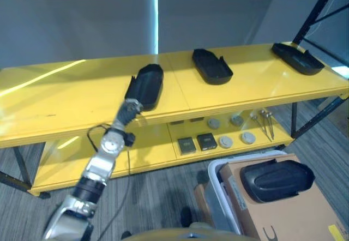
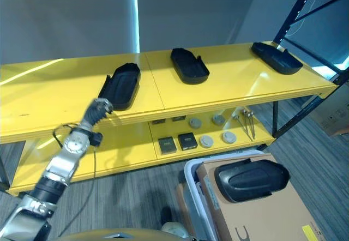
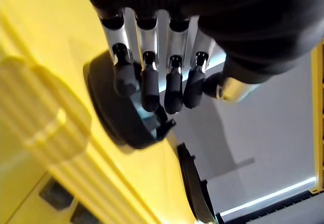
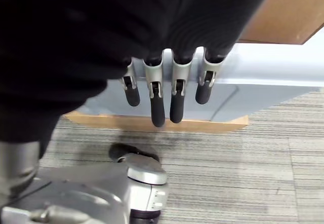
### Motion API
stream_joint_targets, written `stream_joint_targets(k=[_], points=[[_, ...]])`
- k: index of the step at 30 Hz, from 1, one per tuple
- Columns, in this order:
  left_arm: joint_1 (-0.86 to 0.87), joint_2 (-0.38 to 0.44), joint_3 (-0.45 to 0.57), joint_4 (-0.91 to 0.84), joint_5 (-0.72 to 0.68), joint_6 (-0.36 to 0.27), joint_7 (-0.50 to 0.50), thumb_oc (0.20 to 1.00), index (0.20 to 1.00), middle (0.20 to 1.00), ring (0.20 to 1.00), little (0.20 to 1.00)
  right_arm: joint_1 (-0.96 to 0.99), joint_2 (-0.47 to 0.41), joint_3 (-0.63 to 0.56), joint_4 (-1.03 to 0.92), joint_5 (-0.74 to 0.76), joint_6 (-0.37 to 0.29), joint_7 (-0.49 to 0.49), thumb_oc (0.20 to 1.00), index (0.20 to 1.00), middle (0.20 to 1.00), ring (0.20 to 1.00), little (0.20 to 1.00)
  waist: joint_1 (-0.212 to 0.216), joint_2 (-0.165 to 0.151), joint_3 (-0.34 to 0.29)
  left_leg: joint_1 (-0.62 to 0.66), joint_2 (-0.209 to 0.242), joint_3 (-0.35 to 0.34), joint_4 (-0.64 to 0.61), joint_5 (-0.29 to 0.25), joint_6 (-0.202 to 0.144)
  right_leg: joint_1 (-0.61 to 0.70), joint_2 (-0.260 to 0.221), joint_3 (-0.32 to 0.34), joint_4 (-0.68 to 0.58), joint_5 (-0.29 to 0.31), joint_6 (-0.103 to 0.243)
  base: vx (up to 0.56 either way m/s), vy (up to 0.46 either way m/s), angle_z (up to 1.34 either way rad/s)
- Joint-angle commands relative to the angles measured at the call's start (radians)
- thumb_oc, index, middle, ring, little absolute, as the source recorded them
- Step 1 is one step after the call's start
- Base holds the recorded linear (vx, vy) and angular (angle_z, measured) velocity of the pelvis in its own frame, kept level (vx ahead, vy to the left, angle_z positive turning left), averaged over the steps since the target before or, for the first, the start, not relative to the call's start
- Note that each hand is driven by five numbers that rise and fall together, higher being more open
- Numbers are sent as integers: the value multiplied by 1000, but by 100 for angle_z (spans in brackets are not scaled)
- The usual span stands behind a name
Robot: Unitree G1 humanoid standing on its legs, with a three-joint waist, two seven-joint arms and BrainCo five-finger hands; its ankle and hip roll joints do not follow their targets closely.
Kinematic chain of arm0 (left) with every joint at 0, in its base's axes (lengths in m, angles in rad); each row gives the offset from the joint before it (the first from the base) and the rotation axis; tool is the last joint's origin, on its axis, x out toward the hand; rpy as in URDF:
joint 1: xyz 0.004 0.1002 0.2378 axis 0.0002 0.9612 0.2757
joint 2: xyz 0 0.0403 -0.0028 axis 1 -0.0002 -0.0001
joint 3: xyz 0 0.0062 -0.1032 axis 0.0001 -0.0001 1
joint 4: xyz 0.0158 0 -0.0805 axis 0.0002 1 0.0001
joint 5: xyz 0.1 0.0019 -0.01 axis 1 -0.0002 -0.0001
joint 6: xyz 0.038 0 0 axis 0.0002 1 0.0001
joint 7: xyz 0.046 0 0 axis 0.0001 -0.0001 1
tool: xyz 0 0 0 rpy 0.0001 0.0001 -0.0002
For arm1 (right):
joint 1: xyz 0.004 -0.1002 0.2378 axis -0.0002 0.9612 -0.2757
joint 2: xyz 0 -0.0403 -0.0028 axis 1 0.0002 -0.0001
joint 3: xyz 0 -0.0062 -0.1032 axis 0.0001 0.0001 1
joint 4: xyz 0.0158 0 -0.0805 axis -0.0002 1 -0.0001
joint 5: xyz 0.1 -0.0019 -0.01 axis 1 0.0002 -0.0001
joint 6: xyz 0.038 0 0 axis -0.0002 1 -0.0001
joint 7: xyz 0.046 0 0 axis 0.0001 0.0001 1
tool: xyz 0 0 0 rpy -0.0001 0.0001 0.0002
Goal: Move parts from the plastic box to the shelf.
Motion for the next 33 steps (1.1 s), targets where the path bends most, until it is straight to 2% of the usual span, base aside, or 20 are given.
stream_joint_targets(k=[1, 9, 18, 26, 30, 33], points=[[-158, -15, 20, 45, 23, -55, 31, 200, 200, 200, 200, 200, -56, 34, 5, 25, 0, 4, 32, 1000, 1000, 1000, 1000, 1000, 1, 66, 129, 59, -24, 13, 0, -99, 31, 29, -23, -23, 1, -47, -26, -33, 5, 2], [-257, -1, 8, 117, -11, -49, 42, 200, 200, 200, 200, 200, -92, 9, 15, -14, 15, 8, 29, 1000, 1000, 1000, 1000, 1000, -15, 75, 235, 32, -23, 9, 0, -89, 30, -3, -31, -25, 1, -40, -25, -48, 2, 1], [-377, 8, 1, 173, -40, -62, 74, 200, 200, 200, 200, 200, -116, 2, 21, -63, 33, 5, 34, 1000, 1000, 1000, 1000, 1000, -37, 74, 305, 27, -18, 11, 0, -87, 29, -19, -33, -24, 1, -33, -25, -3, -5, -1], [-445, 14, 0, 237, -59, -66, 96, 200, 200, 200, 200, 200, -120, -12, 21, -66, 33, 1, 33, 1000, 1000, 1000, 1000, 1000, -52, 81, 316, 32, -14, 14, 0, -90, 27, -23, -32, -25, 1, -33, -25, 1, -1, 0], [-545, 41, -12, 403, -96, -75, 127, 200, 200, 200, 200, 200, -125, -17, 30, -70, 34, -2, 31, 1000, 1000, 1000, 1000, 1000, -72, 80, 314, 37, -8, 18, 0, -92, 27, -27, -28, -22, 1, -34, -25, 7, -4, -1], [-543, 55, -2, 390, -95, -76, 131, 200, 200, 200, 200, 200, -126, -13, 25, -77, 37, -4, 31, 1000, 1000, 1000, 1000, 1000, -72, 80, 306, 43, -4, 20, 0, -95, 25, -25, -26, -23, 1, -34, -25, 34, -12, -3]])
